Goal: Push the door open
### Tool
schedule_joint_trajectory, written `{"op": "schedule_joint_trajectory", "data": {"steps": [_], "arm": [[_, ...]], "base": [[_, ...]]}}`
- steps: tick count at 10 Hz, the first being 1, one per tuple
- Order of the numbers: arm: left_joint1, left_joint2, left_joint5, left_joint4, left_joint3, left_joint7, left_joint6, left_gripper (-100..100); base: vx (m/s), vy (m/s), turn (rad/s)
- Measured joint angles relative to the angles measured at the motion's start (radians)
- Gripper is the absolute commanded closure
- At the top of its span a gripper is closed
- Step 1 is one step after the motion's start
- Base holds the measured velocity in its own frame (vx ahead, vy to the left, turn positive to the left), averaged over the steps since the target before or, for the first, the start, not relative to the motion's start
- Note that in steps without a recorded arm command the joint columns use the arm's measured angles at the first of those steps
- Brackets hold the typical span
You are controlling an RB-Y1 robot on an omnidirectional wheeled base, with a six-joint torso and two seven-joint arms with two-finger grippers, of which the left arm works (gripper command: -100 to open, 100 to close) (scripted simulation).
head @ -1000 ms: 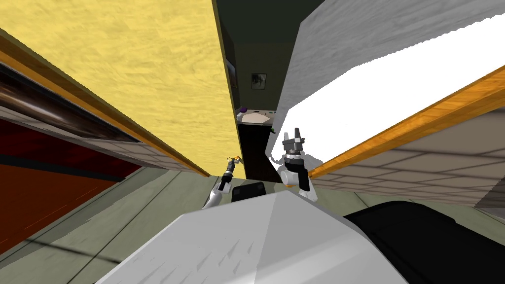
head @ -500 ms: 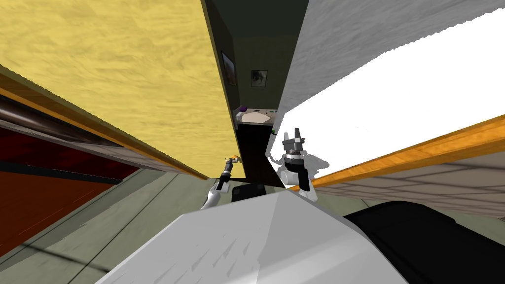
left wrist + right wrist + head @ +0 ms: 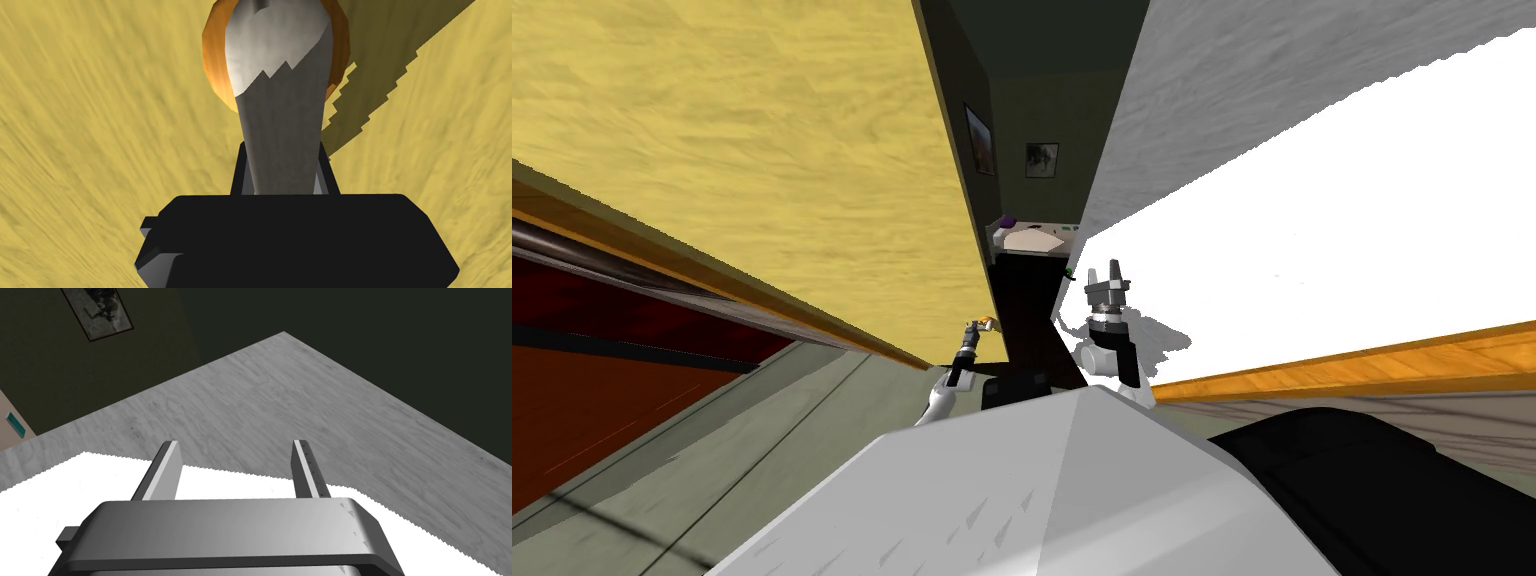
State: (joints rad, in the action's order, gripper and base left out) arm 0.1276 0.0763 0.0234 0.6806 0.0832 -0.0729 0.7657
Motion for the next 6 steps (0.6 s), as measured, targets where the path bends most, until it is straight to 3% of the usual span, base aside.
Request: {"op": "schedule_joint_trajectory", "data": {"steps": [1,3,4,6], "arm": [[0.023,-0.003,-0.008,-0.050,-0.016,0.010,0.030,100],[0.022,-0.003,-0.019,-0.045,-0.038,0.023,0.022,100],[-0.002,0.000,-0.021,-0.008,-0.042,0.024,0.007,100],[0.010,0.001,-0.034,-0.032,-0.068,0.033,0.018,100]], "base": [[0.150,-0.099,0.062],[0.169,-0.102,0.050],[0.172,-0.109,0.077],[0.181,-0.121,0.061]]}}
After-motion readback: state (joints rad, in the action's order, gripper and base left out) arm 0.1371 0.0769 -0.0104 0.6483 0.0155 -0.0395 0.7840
